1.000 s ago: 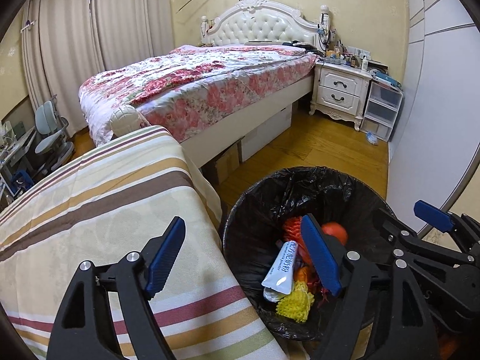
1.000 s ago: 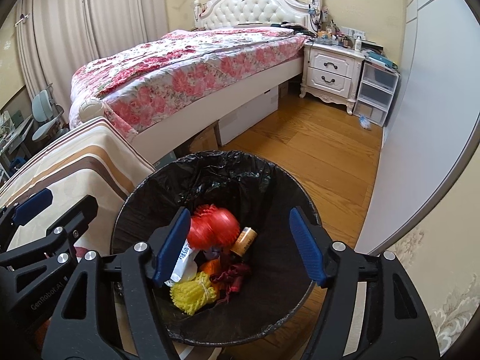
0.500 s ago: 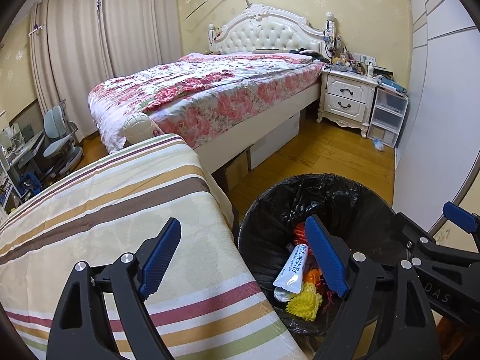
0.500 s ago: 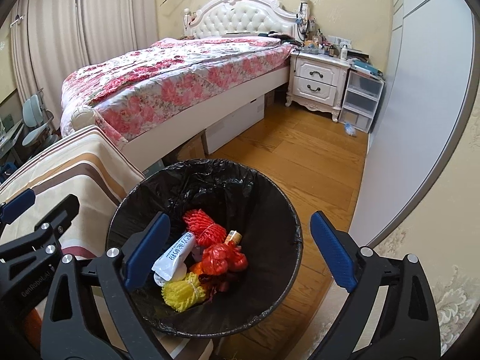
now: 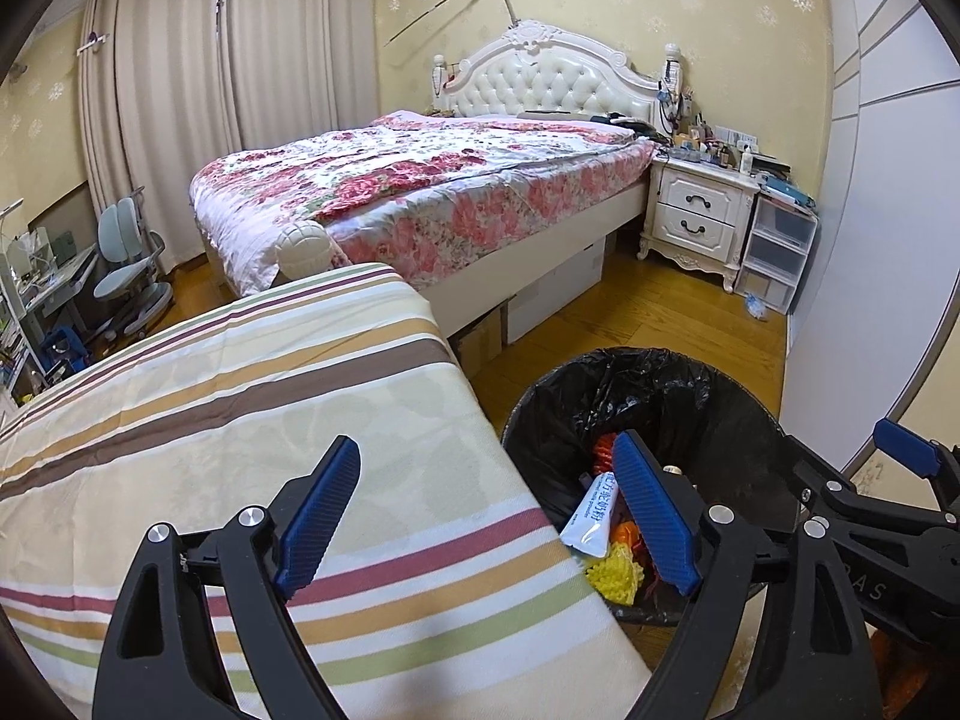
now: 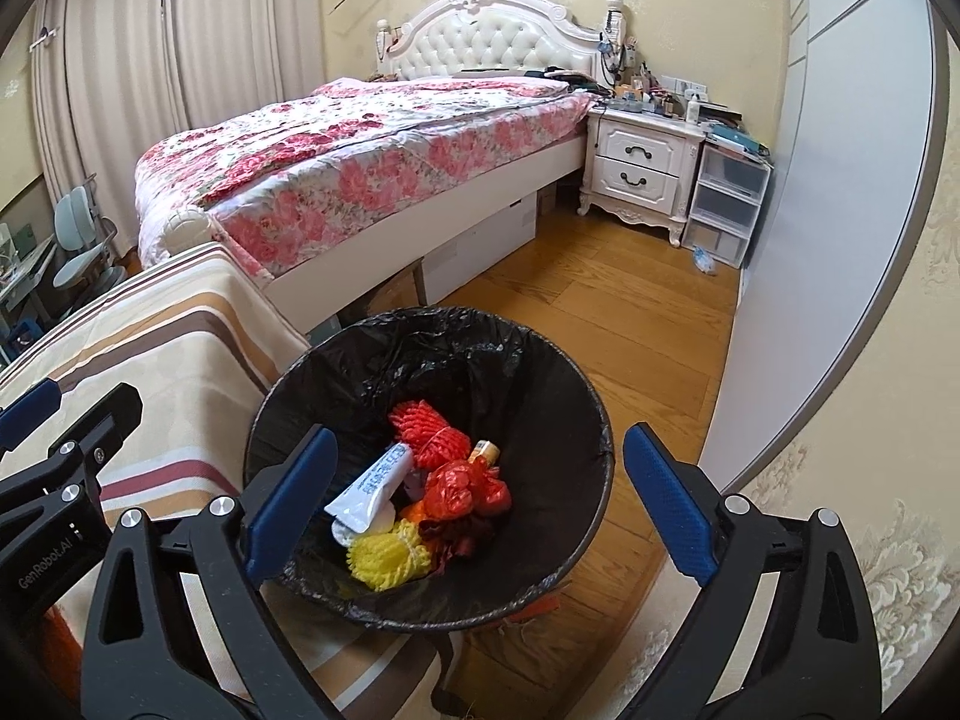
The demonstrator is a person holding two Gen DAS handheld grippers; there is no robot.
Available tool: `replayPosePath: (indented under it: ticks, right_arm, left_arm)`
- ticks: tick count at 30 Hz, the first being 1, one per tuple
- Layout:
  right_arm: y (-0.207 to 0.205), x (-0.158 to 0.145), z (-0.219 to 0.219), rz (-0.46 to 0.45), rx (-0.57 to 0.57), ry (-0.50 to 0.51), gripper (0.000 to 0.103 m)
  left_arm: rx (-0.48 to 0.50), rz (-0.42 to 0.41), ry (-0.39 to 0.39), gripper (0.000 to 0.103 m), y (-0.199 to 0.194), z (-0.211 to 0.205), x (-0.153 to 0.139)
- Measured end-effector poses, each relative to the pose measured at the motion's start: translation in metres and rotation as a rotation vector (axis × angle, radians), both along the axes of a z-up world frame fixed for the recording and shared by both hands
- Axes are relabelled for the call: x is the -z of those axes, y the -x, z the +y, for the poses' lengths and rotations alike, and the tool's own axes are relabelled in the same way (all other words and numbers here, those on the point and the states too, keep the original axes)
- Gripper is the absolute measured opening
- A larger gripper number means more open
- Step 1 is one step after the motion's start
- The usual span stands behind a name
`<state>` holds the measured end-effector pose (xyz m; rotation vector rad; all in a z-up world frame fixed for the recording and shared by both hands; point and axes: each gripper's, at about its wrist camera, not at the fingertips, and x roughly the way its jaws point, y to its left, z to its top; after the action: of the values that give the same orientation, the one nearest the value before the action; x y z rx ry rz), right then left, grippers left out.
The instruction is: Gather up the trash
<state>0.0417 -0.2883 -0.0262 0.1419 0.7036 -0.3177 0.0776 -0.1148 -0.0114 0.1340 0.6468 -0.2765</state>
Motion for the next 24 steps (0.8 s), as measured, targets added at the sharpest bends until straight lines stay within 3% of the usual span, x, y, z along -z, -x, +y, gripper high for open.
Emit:
replayPosePath:
  ticks: [14,24]
  right_arm:
    - [0.039,-0.017,0.052,-0.049,-0.085,0.030,0.094]
    - [0.062,-0.032,0.065,-0.082,-0.093,0.061,0.094]
  left_arm:
    - [-0.045,-0.033,0.020,0.084,0.041,0.044,-0.017]
    - [-0.093,-0.074,0.061,0.084,0.065,0.071,-0.030]
